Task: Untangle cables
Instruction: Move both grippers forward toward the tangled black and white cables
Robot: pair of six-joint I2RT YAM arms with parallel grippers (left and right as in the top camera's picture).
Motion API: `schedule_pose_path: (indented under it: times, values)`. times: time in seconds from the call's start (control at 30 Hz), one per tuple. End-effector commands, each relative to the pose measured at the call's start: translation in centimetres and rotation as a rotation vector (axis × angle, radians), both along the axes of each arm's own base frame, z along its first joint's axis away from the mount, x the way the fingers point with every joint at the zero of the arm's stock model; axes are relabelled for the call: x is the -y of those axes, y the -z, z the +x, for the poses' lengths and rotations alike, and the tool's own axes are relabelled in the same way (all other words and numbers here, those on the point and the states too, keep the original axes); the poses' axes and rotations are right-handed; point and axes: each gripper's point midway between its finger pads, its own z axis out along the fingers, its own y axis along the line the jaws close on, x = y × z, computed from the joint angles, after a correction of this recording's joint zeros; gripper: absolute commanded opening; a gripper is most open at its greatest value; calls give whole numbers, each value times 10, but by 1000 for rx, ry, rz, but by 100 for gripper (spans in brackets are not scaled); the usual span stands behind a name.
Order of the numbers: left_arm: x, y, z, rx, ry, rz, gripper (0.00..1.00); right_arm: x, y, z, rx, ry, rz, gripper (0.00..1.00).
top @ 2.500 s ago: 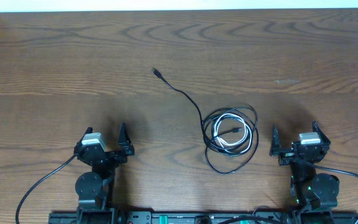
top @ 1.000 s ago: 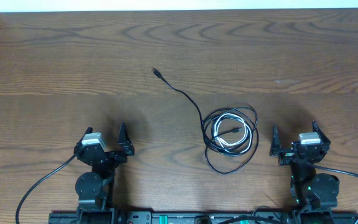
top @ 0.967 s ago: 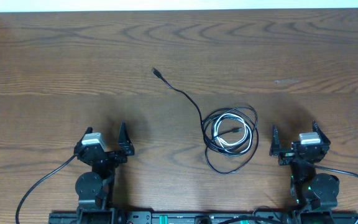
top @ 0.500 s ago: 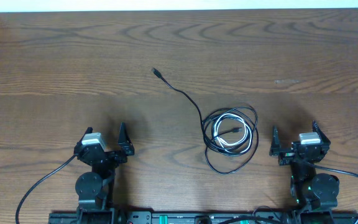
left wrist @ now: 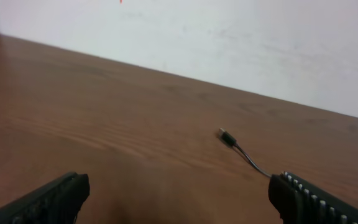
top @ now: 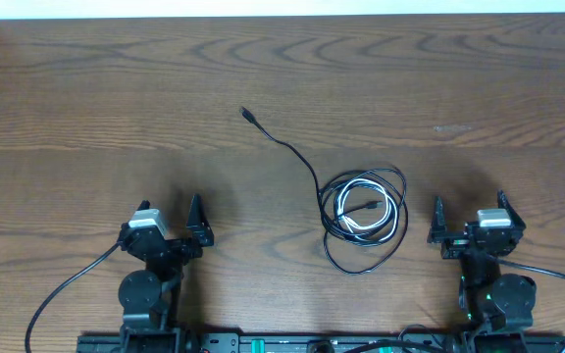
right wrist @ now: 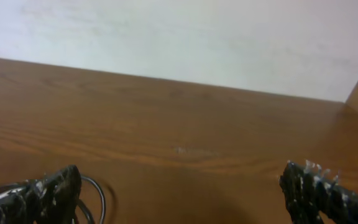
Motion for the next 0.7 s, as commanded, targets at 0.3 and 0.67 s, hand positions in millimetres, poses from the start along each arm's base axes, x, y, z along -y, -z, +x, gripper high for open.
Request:
schedule_pose_path:
  times: [0.3, 0.67]
  values:
    - [2, -20, -3, -229, 8, -33, 97, 9, -6, -5, -254, 67, 34, 99]
    - [12, -12, -20, -747, 51, -66, 97, -9, -11, 8, -572, -10, 68, 99]
